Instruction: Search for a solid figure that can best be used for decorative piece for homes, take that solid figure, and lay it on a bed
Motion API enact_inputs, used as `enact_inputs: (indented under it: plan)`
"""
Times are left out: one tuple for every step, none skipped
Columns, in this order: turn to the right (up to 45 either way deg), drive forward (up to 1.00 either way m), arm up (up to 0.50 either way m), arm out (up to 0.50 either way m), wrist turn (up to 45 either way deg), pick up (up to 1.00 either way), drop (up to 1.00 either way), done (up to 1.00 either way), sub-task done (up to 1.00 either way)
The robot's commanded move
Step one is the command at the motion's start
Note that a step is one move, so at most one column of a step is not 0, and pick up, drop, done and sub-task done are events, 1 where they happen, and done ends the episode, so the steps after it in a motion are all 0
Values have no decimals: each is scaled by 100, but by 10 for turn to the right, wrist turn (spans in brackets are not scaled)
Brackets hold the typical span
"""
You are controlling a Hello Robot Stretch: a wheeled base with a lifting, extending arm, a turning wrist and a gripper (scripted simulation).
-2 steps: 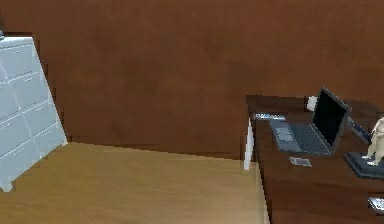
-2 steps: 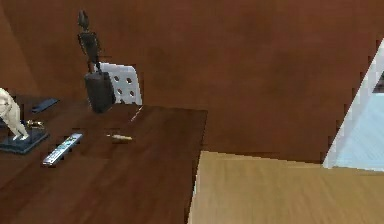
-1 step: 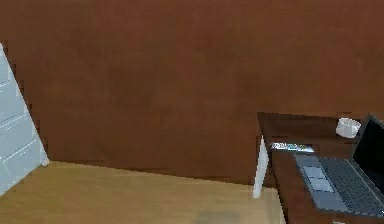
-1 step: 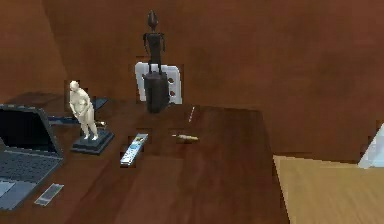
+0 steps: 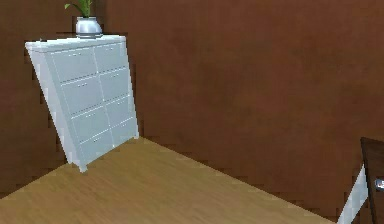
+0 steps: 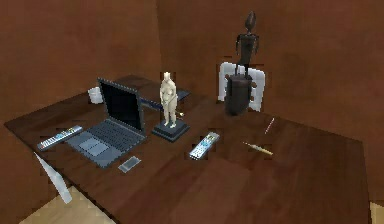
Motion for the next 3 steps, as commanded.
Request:
enact_inputs:
  plan:
    - [0, 0, 50, 0, 0, 0, 0, 0, 0]
    - [0, 0, 36, 0, 0, 0, 0, 0, 0]
    - [0, 0, 0, 50, 0, 0, 0, 0, 0]
